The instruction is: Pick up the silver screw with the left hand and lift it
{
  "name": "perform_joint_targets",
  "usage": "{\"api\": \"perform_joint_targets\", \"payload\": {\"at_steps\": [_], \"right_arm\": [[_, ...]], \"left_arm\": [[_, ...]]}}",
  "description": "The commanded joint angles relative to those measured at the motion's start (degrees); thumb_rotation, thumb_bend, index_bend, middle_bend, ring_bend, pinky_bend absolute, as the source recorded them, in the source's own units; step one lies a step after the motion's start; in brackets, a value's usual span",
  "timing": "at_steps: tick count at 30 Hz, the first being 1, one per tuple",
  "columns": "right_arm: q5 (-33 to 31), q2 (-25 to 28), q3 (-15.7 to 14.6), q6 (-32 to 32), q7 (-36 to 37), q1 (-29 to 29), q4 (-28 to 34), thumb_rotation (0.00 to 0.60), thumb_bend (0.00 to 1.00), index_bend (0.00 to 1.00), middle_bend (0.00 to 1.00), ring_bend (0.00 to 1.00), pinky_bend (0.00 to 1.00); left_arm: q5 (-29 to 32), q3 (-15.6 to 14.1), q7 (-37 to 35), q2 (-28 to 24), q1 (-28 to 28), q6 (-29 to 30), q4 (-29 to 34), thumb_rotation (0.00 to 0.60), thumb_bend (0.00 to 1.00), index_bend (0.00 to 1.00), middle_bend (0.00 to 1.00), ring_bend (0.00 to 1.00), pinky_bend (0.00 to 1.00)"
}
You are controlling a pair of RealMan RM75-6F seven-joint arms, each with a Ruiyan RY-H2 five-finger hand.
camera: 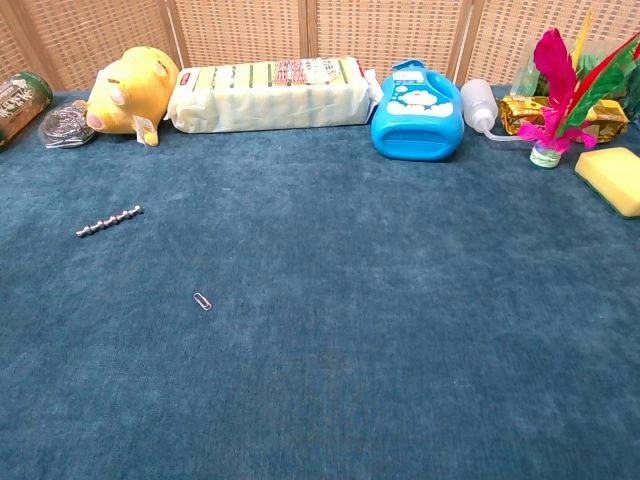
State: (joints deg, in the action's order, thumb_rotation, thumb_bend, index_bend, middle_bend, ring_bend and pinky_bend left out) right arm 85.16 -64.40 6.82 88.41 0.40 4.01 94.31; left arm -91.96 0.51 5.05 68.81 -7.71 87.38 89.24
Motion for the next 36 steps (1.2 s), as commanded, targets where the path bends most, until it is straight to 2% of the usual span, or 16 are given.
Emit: {"api": "perform_joint_targets", "payload": {"at_steps": [1, 3, 7, 12, 15, 19, 23, 25, 36], "right_arm": [[-0.1, -0.1, 0.0, -0.1, -0.4, 0.1, 0.1, 0.6, 0.14, 0.0, 0.0, 0.0, 0.0], [0.1, -0.2, -0.1, 0.0, -0.7, 0.1, 0.3, 0.6, 0.14, 0.0, 0.0, 0.0, 0.0], [0.2, -0.1, -0.3, -0.1, -0.9, 0.0, 0.6, 0.6, 0.14, 0.0, 0.0, 0.0, 0.0], [0.2, 0.2, -0.2, 0.1, -0.6, -0.1, 1.0, 0.6, 0.14, 0.0, 0.0, 0.0, 0.0], [0.0, 0.3, -0.2, 0.1, -0.5, -0.2, 1.1, 0.6, 0.14, 0.0, 0.0, 0.0, 0.0], [0.1, 0.5, -0.3, -0.2, -0.4, -0.1, 1.1, 0.6, 0.14, 0.0, 0.0, 0.0, 0.0], [-0.2, 0.6, -0.2, -0.6, -0.4, 0.0, 1.2, 0.6, 0.14, 0.0, 0.0, 0.0, 0.0], [-0.6, 0.6, 0.0, -0.6, -0.4, 0.1, 1.1, 0.6, 0.14, 0.0, 0.0, 0.0, 0.0], [-1.8, 0.7, 0.3, -1.4, 0.1, 0.3, 0.4, 0.6, 0.14, 0.0, 0.0, 0.0, 0.0]], "left_arm": [[0.2, 0.1, 0.2, 0.0, 0.0, 0.0, -0.1, 0.6, 0.45, 0.0, 0.0, 0.0, 0.07], [0.4, 0.2, 0.7, 0.2, 0.1, 0.0, -0.4, 0.6, 0.45, 0.0, 0.0, 0.0, 0.0], [1.4, 0.6, 2.8, 0.4, 0.4, 0.1, -0.5, 0.6, 0.45, 0.0, 0.0, 0.0, 0.0], [4.2, 1.1, 5.0, 0.9, -0.2, -2.8, 0.2, 0.6, 0.45, 0.0, 0.0, 0.0, 0.0], [7.8, 3.1, 6.2, 4.0, -2.7, -7.1, -0.5, 0.6, 0.45, 0.0, 0.0, 0.0, 0.0], [11.8, 5.9, 7.9, 10.2, -6.9, -12.6, -5.0, 0.6, 0.45, 0.0, 0.0, 0.0, 0.0], [13.0, 7.0, 7.9, 13.6, -8.8, -14.4, -8.5, 0.6, 0.45, 0.0, 0.0, 0.0, 0.0], [14.7, 7.7, 8.4, 15.8, -10.6, -17.2, -10.2, 0.6, 0.45, 0.0, 0.0, 0.0, 0.0], [17.9, 8.4, 12.4, 19.7, -14.8, -22.0, -14.8, 0.6, 0.45, 0.0, 0.0, 0.0, 0.0]]}}
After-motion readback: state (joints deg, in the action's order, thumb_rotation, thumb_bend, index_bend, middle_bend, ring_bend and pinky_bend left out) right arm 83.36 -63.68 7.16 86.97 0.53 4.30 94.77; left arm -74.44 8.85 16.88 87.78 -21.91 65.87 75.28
